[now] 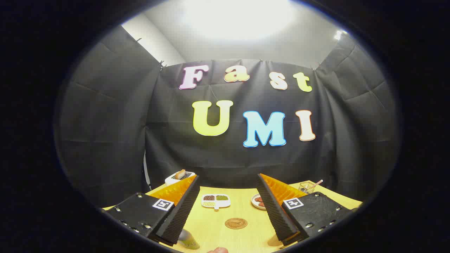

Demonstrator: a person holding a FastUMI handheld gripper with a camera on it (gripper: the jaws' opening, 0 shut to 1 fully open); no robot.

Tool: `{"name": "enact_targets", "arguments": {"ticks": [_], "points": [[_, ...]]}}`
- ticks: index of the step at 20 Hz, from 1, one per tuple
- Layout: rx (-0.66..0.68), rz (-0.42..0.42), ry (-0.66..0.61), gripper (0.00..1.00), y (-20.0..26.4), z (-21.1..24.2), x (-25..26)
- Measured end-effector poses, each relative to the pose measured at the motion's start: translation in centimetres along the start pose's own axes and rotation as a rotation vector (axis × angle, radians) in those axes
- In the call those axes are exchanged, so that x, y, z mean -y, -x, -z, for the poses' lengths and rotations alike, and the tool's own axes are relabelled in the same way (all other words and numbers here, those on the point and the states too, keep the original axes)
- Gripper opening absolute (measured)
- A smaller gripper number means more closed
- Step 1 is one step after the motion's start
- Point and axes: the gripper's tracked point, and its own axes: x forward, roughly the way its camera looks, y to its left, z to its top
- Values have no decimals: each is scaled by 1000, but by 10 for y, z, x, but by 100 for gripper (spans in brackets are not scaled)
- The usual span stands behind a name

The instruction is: Take the bottle from table, then pour the juice into the cup, finally place the bottle on the coaster

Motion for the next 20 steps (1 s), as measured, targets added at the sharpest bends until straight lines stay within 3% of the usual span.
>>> {"name": "enact_targets", "arguments": {"ticks": [20], "points": [[16, 49, -30, 98, -4, -4, 14]]}}
